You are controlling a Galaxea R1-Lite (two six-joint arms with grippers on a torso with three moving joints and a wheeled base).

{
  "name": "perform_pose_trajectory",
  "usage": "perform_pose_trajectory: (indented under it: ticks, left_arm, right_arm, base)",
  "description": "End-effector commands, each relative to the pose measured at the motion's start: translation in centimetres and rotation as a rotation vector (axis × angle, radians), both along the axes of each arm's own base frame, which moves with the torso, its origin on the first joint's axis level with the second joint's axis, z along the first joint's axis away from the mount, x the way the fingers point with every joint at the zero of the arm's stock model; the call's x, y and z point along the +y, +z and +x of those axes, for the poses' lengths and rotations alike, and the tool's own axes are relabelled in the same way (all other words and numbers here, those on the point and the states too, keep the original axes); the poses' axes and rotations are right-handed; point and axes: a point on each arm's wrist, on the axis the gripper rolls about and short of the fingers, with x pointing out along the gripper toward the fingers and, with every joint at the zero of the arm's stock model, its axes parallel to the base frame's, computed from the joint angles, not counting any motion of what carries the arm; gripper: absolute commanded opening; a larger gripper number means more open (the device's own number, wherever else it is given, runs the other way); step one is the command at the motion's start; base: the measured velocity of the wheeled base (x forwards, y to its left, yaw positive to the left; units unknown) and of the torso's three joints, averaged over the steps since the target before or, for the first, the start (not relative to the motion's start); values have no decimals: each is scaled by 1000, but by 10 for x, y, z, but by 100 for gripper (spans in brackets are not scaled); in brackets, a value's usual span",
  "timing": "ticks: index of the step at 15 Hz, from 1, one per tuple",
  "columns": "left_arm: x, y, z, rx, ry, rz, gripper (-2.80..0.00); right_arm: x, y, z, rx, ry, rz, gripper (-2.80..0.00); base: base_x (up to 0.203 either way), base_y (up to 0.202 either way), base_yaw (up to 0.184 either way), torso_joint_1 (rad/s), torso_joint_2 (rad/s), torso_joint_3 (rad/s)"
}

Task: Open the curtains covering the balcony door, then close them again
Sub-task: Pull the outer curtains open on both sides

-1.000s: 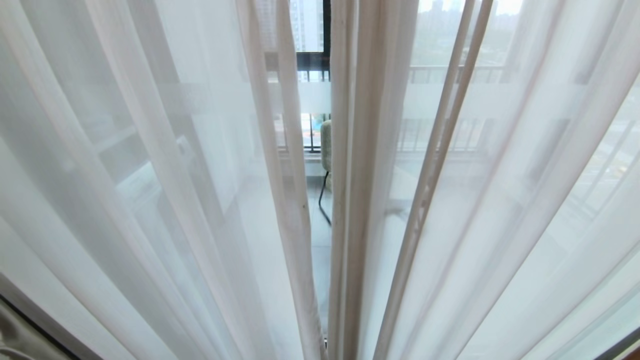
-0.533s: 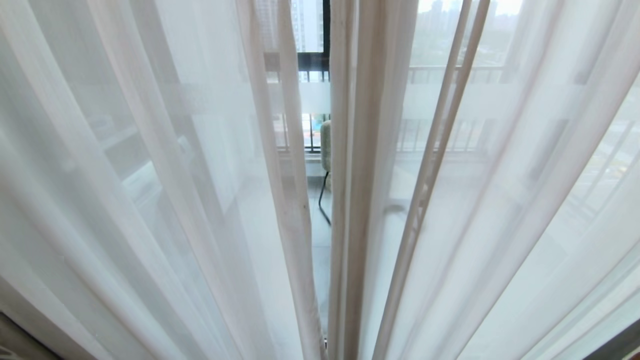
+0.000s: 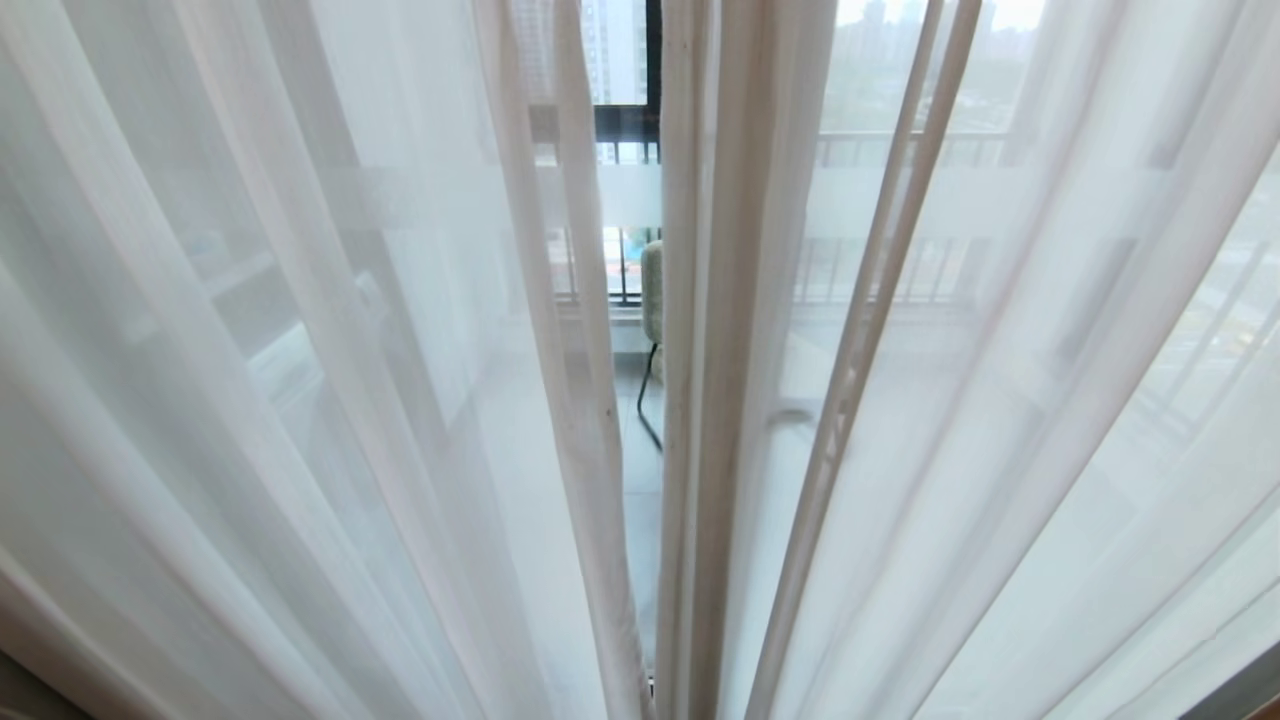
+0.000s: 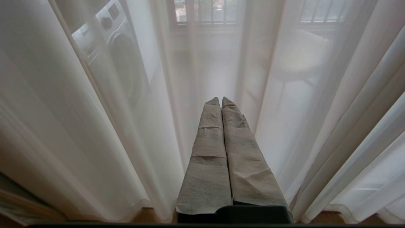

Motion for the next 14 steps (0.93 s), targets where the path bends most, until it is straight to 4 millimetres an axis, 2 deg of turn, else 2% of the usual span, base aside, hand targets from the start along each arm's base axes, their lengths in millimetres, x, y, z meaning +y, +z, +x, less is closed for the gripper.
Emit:
perform_pose_trajectory:
  ticks: [1,4,14]
  left_arm:
    - [0,0,0,-1,0,0,-280]
    - [0,0,0,-1,1,0,-280]
    - [0,0,0,-1,0,0,-280]
  right_arm:
    - [2,-14,-10,1,76,28,-280]
    - [2,-17,-10,25,71,87,-280]
    - [2,-17,-10,25,72,90,-280]
  base:
    - [0,0,0,0,0,0]
    - [0,0,0,0,0,0]
    - [0,0,0,0,0,0]
